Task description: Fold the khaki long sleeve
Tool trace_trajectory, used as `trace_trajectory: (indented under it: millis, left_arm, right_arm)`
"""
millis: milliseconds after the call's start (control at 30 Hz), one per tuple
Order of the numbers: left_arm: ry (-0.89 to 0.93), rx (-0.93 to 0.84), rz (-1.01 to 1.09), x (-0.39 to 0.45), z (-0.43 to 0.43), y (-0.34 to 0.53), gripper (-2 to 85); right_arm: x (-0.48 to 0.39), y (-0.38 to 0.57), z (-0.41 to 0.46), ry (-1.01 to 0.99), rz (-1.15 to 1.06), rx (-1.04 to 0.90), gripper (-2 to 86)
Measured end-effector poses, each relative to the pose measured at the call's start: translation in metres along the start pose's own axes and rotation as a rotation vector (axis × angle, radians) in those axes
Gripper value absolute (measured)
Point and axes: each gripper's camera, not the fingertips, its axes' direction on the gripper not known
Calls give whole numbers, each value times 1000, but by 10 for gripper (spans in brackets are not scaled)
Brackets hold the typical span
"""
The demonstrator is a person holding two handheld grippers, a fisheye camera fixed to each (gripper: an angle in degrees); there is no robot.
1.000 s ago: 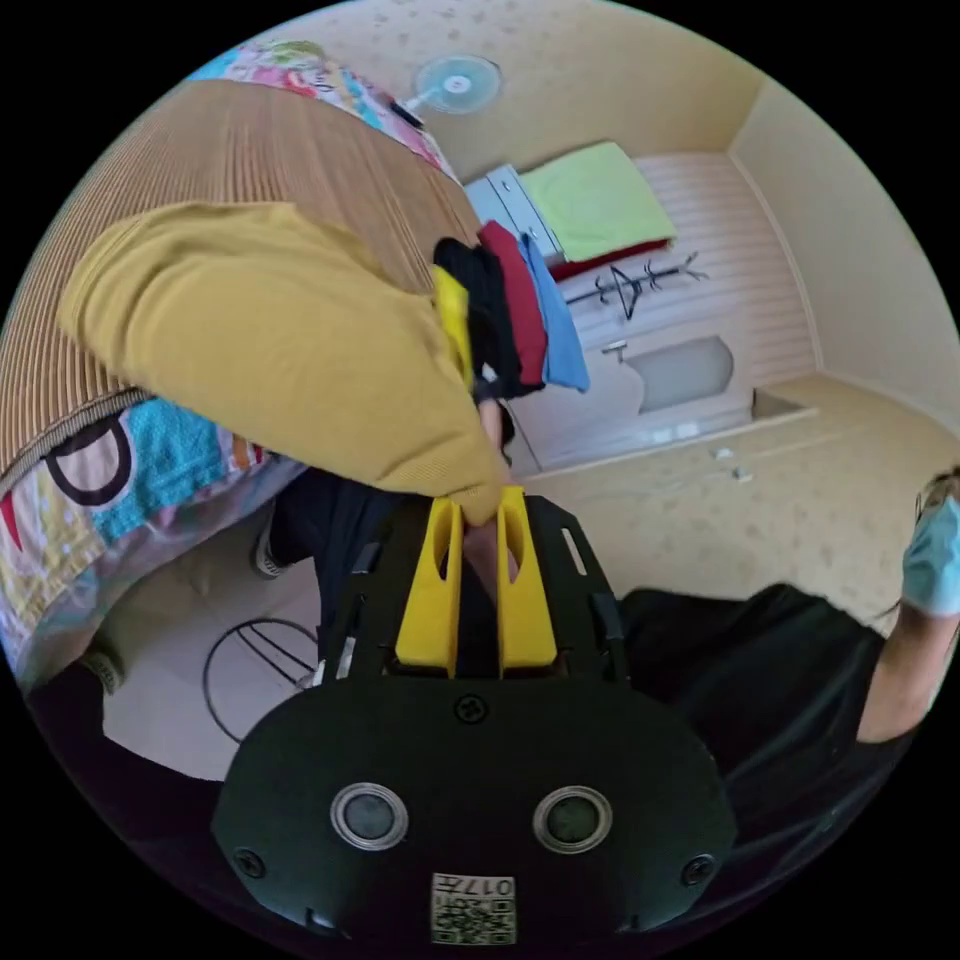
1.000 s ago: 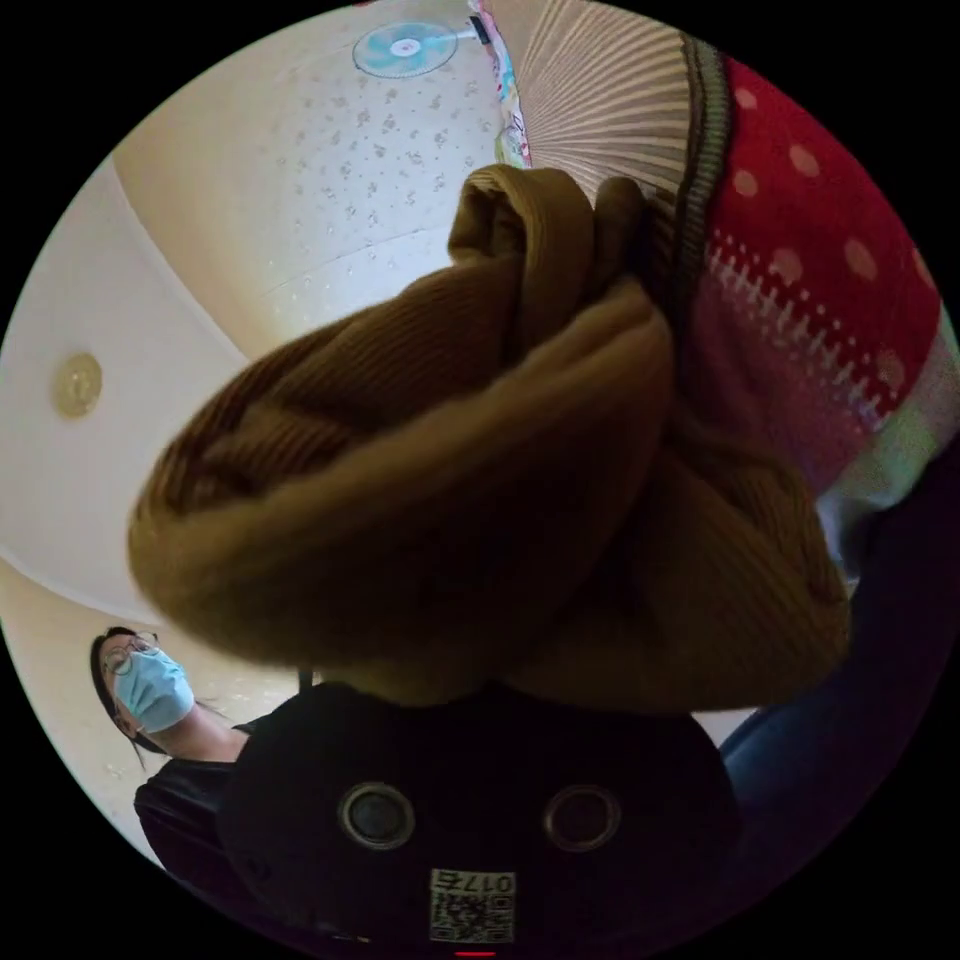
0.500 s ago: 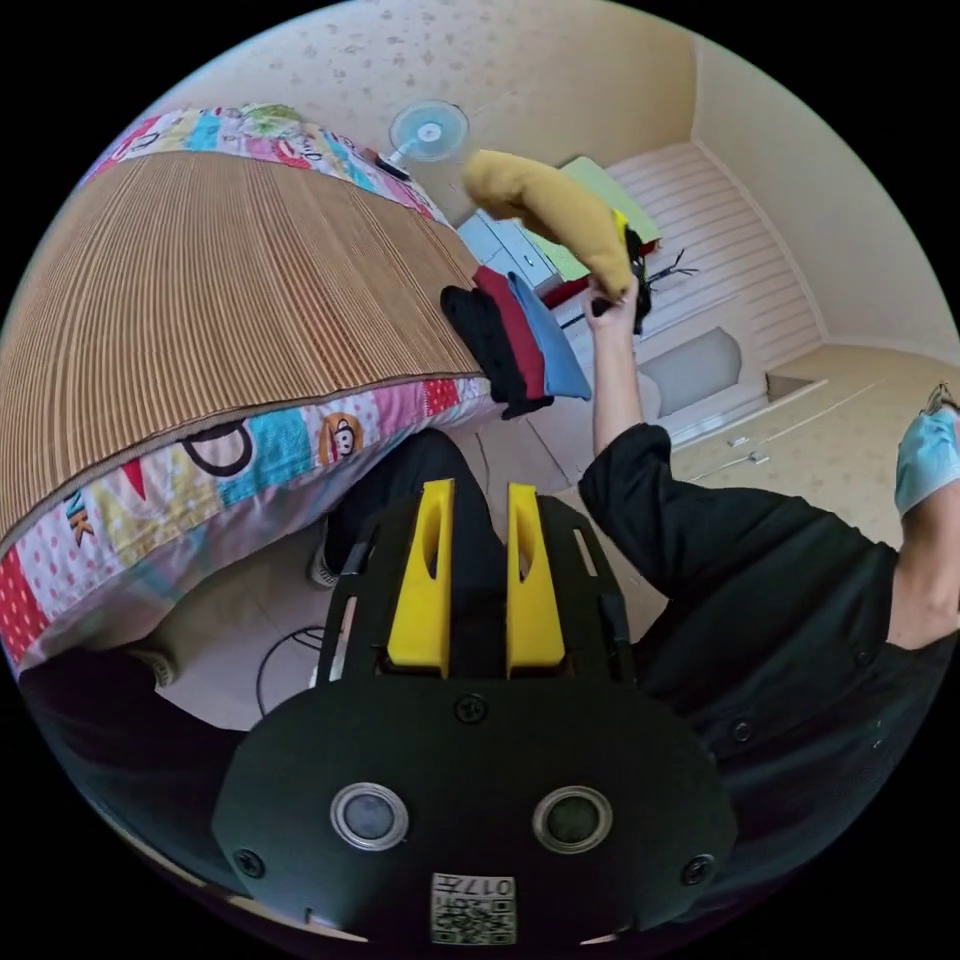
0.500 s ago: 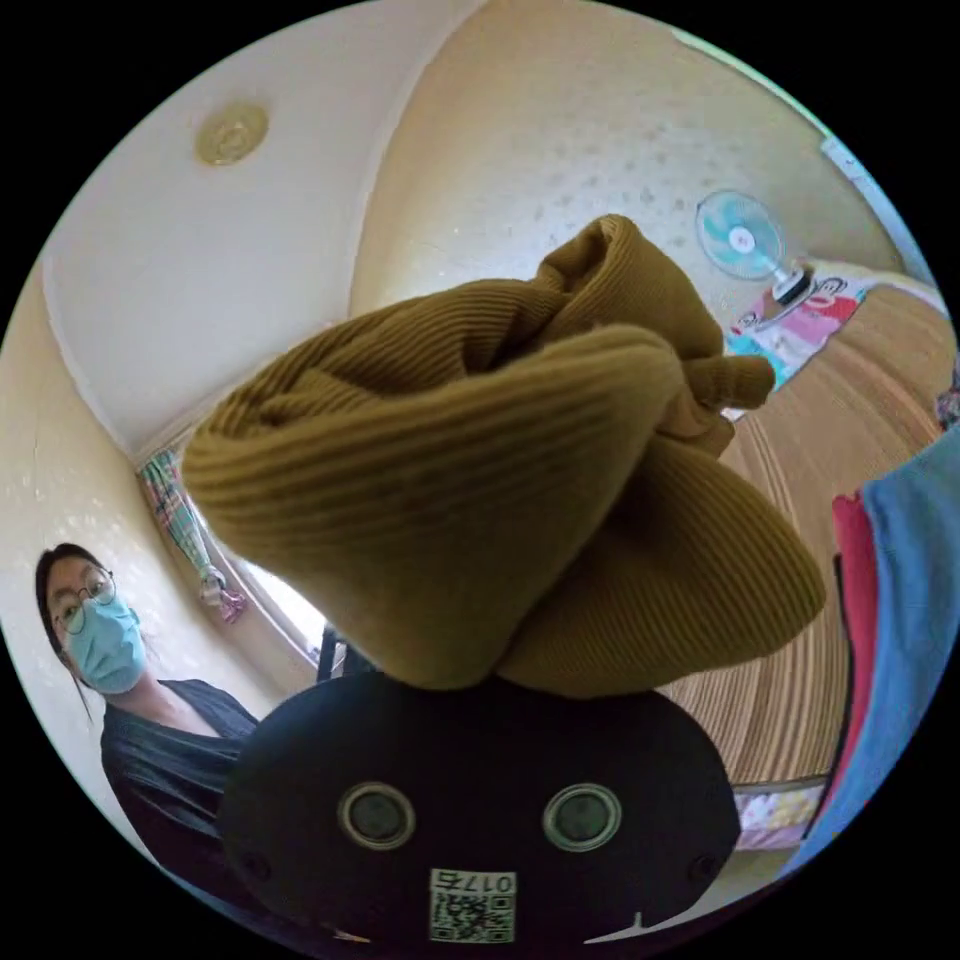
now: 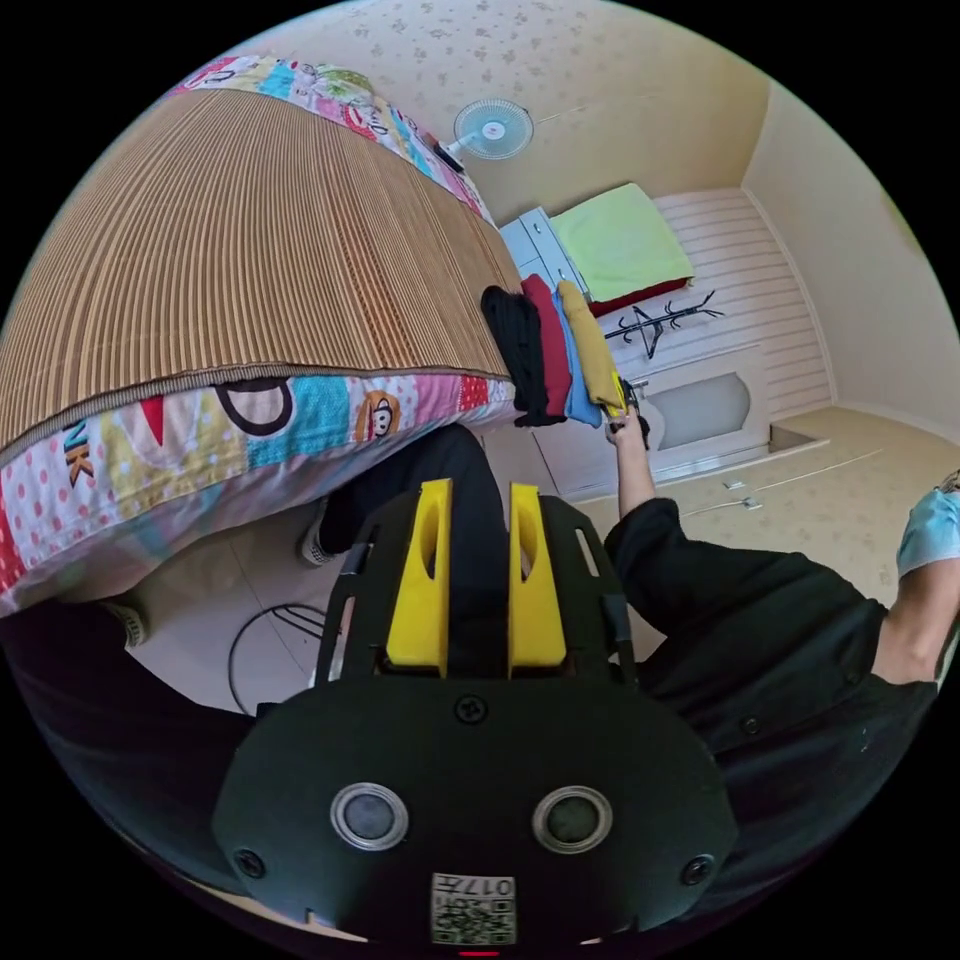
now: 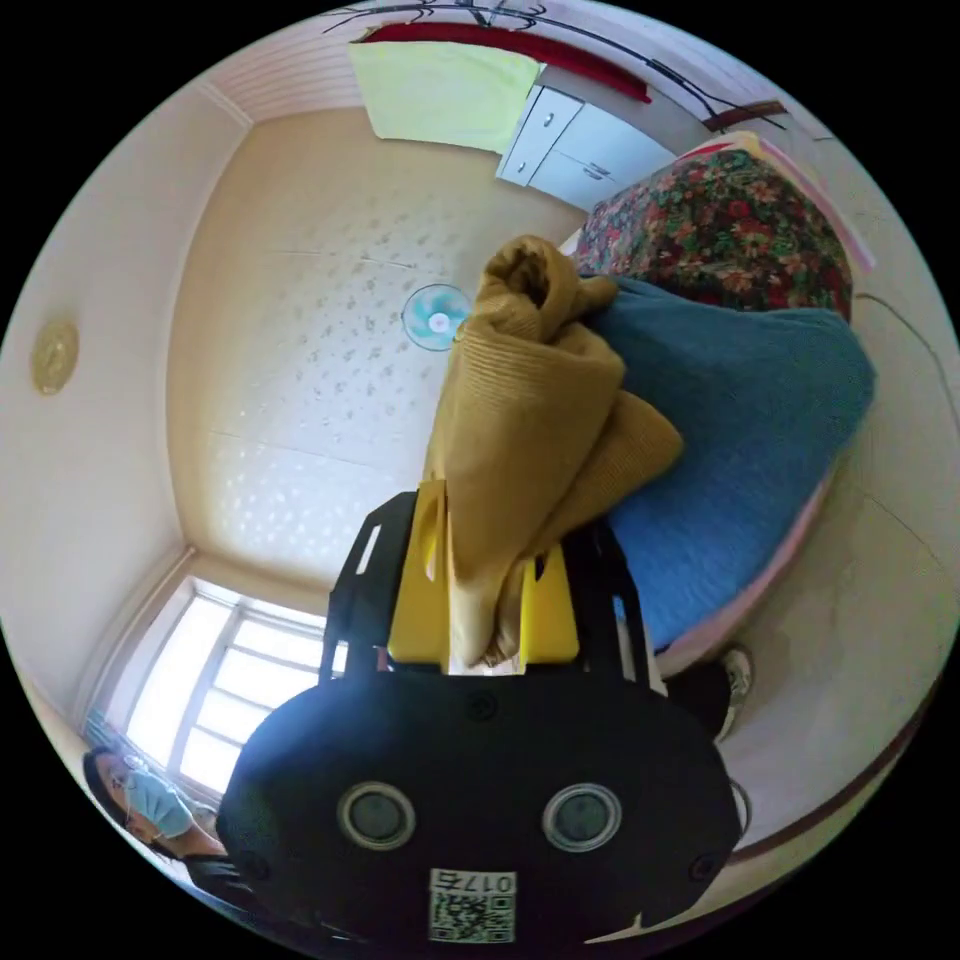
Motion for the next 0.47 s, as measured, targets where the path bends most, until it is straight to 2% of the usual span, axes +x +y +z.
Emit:
trace_trajectory:
  millis: [100, 200, 267, 333, 467]
  left_arm:
    - [-27, 45, 1, 6, 8, -3, 89]
    - [-167, 167, 15, 16, -8, 1, 88]
    - [-339, 289, -15, 18, -39, 10, 88]
    - [-488, 391, -33, 18, -72, 19, 85]
    - [-762, 641, -140, 14, -180, 43, 110]
  right_arm:
    - [-29, 40, -27, 159, -13, 67, 47]
    - [-61, 88, -42, 320, -93, 115, 22]
    - [-72, 112, -37, 384, -111, 85, 13]
    - [-72, 128, -20, 413, -100, -1, 8]
    - [-40, 134, 64, 472, 25, -456, 4]
